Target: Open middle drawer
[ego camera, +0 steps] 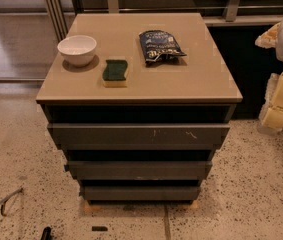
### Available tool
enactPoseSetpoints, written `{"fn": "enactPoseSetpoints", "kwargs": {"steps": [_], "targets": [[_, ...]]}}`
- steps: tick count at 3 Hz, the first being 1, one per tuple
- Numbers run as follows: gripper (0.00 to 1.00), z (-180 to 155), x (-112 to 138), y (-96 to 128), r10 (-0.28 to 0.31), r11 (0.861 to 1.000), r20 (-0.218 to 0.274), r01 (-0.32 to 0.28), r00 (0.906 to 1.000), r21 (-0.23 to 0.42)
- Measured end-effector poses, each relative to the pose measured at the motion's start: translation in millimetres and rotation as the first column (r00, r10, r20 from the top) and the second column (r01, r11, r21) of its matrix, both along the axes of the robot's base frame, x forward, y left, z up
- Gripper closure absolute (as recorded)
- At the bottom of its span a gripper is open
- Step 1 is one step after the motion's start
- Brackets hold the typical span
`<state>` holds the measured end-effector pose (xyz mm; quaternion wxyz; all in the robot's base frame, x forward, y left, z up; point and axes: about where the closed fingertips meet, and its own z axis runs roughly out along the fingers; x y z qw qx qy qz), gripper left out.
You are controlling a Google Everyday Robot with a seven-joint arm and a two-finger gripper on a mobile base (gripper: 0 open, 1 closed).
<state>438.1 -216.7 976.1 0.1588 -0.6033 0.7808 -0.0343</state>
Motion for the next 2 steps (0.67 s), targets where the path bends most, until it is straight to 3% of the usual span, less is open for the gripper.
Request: {"fn": "enactPoseSetpoints", "kwargs": {"steps": [2], "targets": [[0.04, 0.0, 0.0, 0.0, 0.000, 1.000, 0.000, 0.000, 1.0000, 0.000]]}}
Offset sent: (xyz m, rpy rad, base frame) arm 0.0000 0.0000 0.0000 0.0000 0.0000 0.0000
